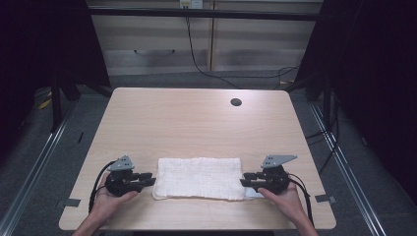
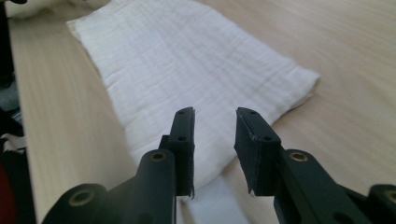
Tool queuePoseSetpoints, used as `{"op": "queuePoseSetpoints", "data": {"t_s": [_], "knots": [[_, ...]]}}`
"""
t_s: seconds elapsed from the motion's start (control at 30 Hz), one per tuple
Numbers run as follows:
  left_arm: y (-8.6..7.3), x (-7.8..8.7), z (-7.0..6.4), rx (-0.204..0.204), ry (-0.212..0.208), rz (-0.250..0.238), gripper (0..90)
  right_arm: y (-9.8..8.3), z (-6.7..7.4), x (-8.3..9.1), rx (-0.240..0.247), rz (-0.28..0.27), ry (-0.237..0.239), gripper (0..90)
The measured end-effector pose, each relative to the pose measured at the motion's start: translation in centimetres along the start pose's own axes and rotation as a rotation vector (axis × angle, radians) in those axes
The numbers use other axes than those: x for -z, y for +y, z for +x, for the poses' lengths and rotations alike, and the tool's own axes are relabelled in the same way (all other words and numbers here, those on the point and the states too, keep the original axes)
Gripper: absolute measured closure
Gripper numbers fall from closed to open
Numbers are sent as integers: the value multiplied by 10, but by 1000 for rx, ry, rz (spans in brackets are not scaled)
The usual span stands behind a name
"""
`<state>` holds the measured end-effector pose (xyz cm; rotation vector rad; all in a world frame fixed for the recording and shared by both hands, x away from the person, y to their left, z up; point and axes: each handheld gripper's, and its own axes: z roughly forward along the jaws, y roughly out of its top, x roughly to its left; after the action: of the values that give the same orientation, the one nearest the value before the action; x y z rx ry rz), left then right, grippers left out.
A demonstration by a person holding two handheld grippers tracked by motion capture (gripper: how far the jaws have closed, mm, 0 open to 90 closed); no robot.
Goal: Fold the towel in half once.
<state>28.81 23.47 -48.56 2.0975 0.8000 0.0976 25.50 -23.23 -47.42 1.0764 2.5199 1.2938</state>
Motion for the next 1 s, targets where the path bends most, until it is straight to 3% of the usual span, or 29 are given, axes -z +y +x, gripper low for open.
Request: {"op": "queuePoseSetpoints", "data": {"t_s": [0.07,0.27,0.3,0.47,0.63,0.8,1.0], "knots": [[8,-9,0,-22,-1,21,717,7,-8,-4,-10,-6,-10,704],[29,-31,10,-13,3,64,748,25,-28,-17,-15,-4,-48,710],[31,-34,11,-13,1,72,752,32,-37,-22,-15,9,-41,709],[27,-47,4,-61,21,116,759,41,-56,-34,-38,0,-69,717],[25,-47,6,-56,18,108,762,42,-62,-47,-53,33,-59,711],[25,-47,6,-53,20,103,763,38,-67,-58,-59,74,-40,648],[24,-47,7,-52,16,104,767,36,-66,-59,-28,121,-59,622]]}}
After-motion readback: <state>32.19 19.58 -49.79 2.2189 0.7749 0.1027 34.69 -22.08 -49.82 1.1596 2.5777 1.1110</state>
